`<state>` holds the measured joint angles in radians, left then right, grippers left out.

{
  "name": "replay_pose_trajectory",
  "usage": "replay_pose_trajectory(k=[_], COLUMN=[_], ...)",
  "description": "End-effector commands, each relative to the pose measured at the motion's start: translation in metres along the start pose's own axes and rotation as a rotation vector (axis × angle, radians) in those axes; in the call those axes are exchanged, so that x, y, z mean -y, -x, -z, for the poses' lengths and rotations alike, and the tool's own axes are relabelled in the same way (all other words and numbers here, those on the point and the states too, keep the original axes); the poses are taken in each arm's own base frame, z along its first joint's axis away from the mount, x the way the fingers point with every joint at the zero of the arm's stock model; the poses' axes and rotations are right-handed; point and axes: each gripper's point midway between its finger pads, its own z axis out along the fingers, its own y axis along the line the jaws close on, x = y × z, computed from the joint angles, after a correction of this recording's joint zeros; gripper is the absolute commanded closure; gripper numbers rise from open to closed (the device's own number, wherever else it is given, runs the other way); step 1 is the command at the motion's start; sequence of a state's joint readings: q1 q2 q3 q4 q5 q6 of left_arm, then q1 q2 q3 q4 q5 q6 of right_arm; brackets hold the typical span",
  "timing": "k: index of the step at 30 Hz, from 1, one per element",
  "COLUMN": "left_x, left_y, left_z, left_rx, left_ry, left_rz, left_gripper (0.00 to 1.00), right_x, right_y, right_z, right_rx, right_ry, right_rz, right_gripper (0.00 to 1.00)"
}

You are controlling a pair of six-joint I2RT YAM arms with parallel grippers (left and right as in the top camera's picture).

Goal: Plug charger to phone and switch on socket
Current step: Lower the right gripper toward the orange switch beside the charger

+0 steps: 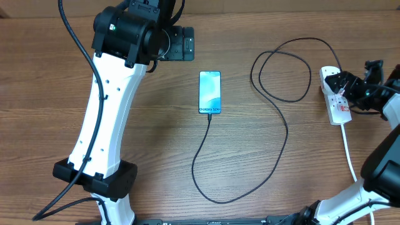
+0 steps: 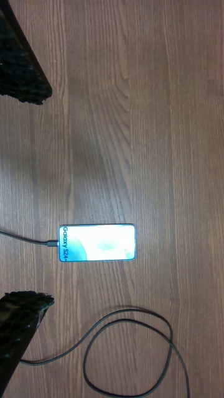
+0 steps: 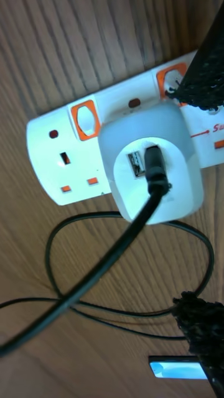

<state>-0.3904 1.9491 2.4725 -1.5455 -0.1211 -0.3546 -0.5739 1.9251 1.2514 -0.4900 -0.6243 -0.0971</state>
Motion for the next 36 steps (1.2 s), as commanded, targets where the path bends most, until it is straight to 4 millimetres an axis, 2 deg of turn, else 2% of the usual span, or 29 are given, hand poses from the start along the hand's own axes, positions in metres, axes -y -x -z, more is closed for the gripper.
replay_pose_trajectory(k=[1,12,15,27,36], left_x=[-0.005,-0.005,-0.005,-0.004,-0.005], left_y=[0.002,0.002,0.002,0.002,0.002], left_z=[0.002,0.002,0.002,0.002,0.002], left_rx=[0.012,0.012,0.011,0.012,0.012], left_ry=[0.016,0.016,0.016,0.016,0.016], left_rz=[-0.022,-0.022,-0.022,-0.022,-0.022], left_gripper=[0.00,0.00,0.00,0.00,0.00], right_x=[0.000,0.001,0.008,0.001,0.013], right_y=[-0.001,0.011,0.011,0.004,-0.012], right_z=[-0.006,-0.006,-0.006,-0.015,-0.030], right_rx=[-0.003,0.042,0.043,0.010,-0.041], right_ry=[0.012,0.004,-0.035,-0.040,-0.058], right_rz=[-0.016,0.019,0.020,0.035,0.007], right_gripper=[0.00,0.00,0.00,0.00,0.00])
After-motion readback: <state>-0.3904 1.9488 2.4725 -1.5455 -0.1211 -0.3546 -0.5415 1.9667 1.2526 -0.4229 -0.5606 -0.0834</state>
